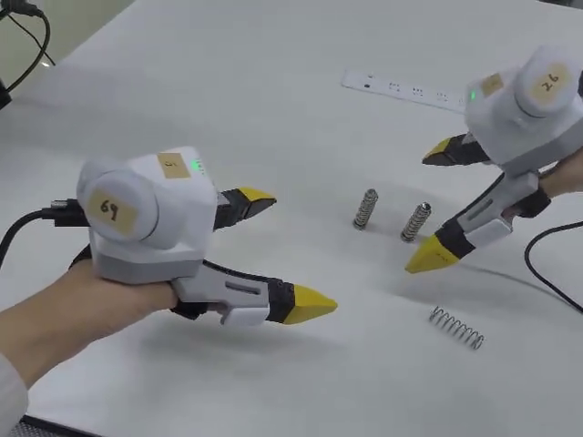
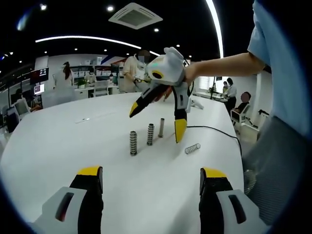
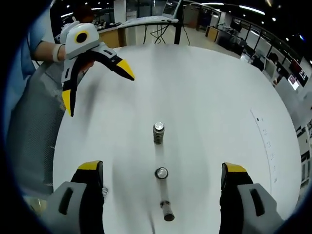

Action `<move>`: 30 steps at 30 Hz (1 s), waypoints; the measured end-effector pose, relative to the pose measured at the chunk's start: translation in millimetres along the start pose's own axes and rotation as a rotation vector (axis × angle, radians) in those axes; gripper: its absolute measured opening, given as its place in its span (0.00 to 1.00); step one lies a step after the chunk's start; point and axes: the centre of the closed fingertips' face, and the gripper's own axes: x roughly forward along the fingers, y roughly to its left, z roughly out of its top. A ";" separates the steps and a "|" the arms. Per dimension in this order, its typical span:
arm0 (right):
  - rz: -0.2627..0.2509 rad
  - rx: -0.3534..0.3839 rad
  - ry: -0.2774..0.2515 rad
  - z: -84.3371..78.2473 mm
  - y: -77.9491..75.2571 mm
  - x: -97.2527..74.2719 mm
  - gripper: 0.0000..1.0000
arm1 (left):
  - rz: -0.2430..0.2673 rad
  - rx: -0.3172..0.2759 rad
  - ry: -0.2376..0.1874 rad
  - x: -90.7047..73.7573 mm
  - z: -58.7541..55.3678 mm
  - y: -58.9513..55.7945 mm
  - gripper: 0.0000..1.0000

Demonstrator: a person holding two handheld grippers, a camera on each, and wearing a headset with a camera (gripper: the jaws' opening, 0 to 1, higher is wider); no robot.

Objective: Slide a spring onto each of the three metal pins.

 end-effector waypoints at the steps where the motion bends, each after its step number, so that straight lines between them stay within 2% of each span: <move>1: -0.008 0.016 -0.012 -1.1 -0.1 -3.0 1.00 | -0.001 0.003 -0.001 0.3 1.2 -0.3 0.79; 5: -0.045 0.066 -0.073 -4.2 -0.6 -14.7 1.00 | -0.006 0.011 0.000 0.8 4.3 -2.0 0.78; 9: -0.067 0.108 -0.103 -15.1 2.3 -26.5 0.99 | -0.015 0.028 0.009 1.6 5.9 -5.4 0.78; 19: -0.116 0.197 -0.140 -43.0 15.8 -47.6 0.98 | -0.033 0.051 0.015 4.5 14.3 -11.2 0.78; 30: -0.162 0.280 -0.180 -61.2 36.7 -65.1 0.97 | -0.052 0.067 0.016 8.8 21.5 -15.2 0.78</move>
